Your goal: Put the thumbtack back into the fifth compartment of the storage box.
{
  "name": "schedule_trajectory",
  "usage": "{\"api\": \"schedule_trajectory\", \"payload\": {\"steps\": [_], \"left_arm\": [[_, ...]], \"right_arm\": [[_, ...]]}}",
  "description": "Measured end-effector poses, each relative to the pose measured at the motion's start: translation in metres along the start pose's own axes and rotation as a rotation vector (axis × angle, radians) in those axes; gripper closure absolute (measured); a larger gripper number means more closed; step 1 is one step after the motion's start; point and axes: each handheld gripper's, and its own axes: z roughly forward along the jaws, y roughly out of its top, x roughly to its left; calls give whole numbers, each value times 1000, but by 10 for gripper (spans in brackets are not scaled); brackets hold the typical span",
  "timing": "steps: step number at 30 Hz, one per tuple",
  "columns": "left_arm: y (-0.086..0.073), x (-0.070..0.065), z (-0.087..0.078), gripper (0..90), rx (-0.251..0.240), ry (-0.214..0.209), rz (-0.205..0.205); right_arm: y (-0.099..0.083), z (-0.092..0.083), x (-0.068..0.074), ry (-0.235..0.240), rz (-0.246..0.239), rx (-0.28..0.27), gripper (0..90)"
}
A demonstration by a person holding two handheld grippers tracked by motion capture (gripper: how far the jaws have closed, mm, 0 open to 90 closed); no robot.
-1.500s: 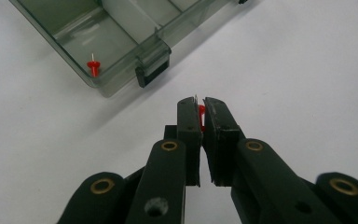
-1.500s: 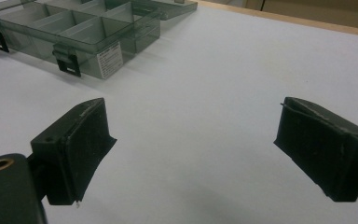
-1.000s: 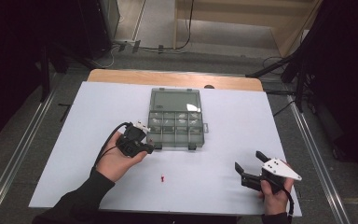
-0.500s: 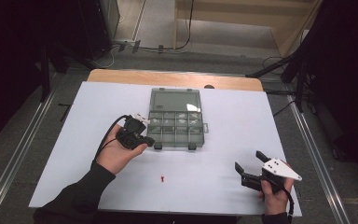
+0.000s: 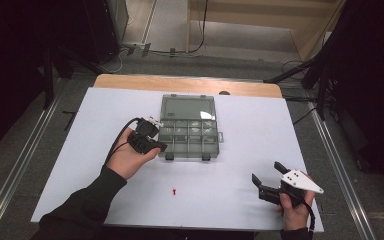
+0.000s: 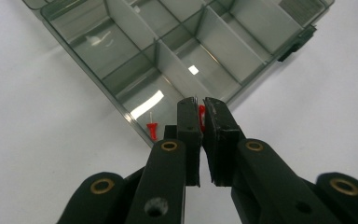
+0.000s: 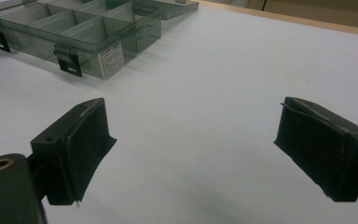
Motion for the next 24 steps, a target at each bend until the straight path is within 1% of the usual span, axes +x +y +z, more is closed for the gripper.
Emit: {"api": "schedule_trajectory", "payload": {"steps": [9,11,13,18,22,24], "left_arm": [[4,8,10,846,14,0,-10],[4,9,12,846,9,8,-12],[5,10,15,846,19,11,-6],[7,13,20,845,25,20,-17],[8,16,24,842,30,20,-8],[8,17,26,842,32,19,-11]], "right_arm": [[0,0,0,0,3,4,101],[0,0,0,1,1,4,101],[0,0,0,1,1,4,101],[0,0,0,-1,5,3,101],[0,0,0,-2,6,3,101],[0,0,0,-1,6,3,101]]}}
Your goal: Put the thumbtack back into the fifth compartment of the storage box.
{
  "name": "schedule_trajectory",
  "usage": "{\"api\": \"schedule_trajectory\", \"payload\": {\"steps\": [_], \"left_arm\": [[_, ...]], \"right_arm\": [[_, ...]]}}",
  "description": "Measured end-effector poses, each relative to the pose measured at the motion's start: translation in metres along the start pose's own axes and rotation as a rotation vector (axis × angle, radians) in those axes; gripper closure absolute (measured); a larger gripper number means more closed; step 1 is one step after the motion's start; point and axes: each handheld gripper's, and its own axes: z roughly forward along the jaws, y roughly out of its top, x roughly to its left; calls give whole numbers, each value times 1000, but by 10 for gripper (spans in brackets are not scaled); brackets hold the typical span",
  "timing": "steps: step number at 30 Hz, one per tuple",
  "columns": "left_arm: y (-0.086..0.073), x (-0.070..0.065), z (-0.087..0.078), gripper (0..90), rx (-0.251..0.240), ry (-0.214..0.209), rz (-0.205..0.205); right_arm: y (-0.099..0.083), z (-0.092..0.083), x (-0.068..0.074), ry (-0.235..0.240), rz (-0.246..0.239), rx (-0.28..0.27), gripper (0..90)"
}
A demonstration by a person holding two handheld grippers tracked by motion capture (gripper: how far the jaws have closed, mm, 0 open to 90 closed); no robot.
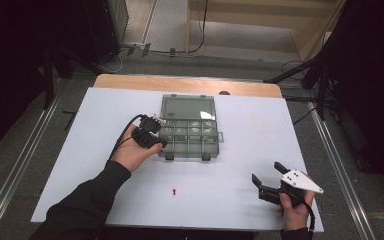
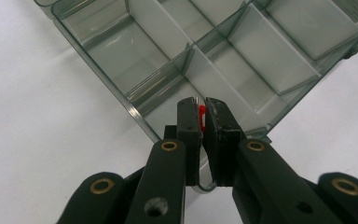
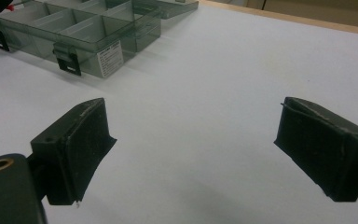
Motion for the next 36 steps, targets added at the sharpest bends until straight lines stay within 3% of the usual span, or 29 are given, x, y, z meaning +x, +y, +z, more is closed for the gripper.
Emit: {"api": "schedule_trajectory", "payload": {"steps": [6,10,14,17,18,20,24,36], "left_arm": [[1,1,2,831,-3,-10,-5],[1,1,-3,630,-25,-29,-5],[1,0,-6,438,-26,-79,-8],[1,-3,-6,220,-19,-71,-13],[0,-5,-6,119,-14,-77,-9],[0,-7,-7,0,-20,-98,-9],[-4,-13,-9,0,-38,-83,-11],[-20,-32,-12,0,-43,-118,-6]], "right_arm": [[0,0,0,0,-1,0,101],[0,0,0,0,-2,2,101],[0,0,1,1,-10,3,101],[0,0,1,0,-6,2,101],[0,0,1,0,-5,2,101],[0,0,1,-1,-6,2,101],[0,0,1,-1,-10,3,101],[1,0,1,-3,-10,1,101]]}}
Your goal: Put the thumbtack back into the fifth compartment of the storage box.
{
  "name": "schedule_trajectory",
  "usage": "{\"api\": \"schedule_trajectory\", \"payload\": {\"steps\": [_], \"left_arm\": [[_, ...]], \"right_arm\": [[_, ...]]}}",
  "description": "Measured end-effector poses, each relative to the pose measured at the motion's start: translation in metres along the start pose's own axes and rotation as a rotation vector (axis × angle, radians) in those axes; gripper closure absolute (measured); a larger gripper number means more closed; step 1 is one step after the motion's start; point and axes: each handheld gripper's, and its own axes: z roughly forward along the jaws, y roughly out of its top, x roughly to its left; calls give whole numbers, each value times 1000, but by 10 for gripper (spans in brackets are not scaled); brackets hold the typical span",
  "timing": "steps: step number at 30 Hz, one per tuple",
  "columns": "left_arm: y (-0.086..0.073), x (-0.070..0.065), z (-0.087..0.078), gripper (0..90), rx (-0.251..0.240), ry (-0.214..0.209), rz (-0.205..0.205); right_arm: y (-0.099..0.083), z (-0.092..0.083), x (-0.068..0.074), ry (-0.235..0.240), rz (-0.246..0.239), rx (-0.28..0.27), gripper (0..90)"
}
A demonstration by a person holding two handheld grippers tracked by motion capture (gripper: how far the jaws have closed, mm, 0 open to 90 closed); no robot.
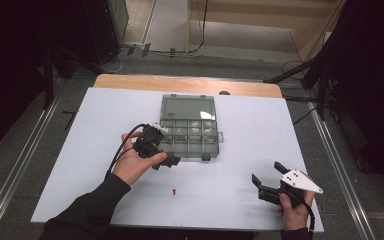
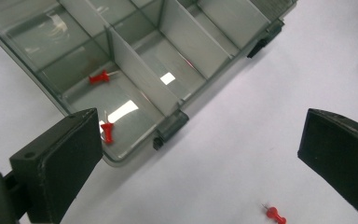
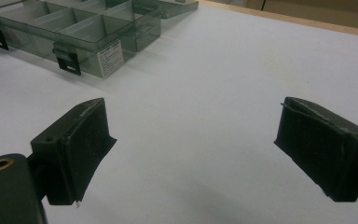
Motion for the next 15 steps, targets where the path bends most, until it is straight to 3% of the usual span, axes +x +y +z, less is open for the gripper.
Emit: {"api": "schedule_trajectory", "payload": {"steps": [15], "left_arm": [[-22,-20,-1,0,13,7,-7]], "right_arm": [[0,0,0,-1,-1,1,101]]}}
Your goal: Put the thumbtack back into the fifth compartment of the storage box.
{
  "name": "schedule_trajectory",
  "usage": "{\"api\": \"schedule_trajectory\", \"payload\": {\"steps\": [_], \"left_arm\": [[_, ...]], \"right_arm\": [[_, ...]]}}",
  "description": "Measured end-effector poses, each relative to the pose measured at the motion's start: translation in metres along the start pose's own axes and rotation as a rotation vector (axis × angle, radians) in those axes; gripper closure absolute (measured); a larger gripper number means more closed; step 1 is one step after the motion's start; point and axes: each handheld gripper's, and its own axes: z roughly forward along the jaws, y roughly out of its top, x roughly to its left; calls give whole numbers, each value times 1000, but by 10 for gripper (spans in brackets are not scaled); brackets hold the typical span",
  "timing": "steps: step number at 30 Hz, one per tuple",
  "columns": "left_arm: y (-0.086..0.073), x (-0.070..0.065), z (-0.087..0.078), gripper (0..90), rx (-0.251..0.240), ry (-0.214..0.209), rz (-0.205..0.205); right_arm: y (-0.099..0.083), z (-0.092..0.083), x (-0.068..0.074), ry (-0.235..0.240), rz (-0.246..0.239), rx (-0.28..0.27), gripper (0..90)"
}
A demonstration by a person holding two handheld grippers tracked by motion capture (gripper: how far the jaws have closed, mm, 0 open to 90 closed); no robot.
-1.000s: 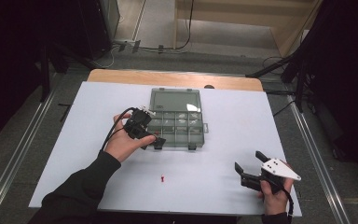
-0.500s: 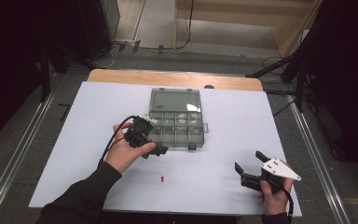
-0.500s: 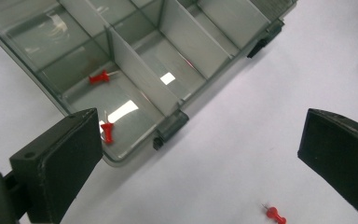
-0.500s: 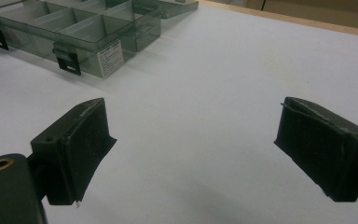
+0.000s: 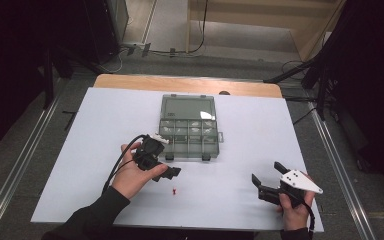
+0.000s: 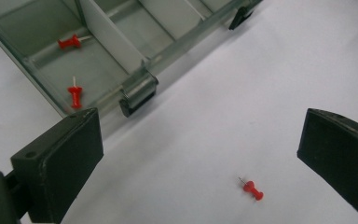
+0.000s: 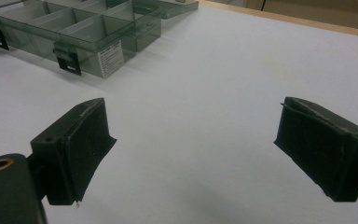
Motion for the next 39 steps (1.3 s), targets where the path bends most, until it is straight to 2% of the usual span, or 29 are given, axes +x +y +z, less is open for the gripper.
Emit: {"api": "schedule_trajectory", "payload": {"steps": [12,15,29,34,35,39], "left_arm": [[-17,-19,6,52,14,-6,1],[-21,-24,8,137,24,-7,0],[-37,-37,15,356,35,-35,1],[-42,-43,18,405,40,-29,2],[-43,-43,19,426,46,-27,14],[-45,-47,20,467,54,-7,16]], "right_arm": [[0,0,0,3,-3,3,101],[0,0,0,3,-4,4,101],[0,1,1,3,-8,2,101],[0,1,1,3,-6,2,101],[0,1,1,3,-6,3,101],[0,1,1,4,-6,2,101]]}}
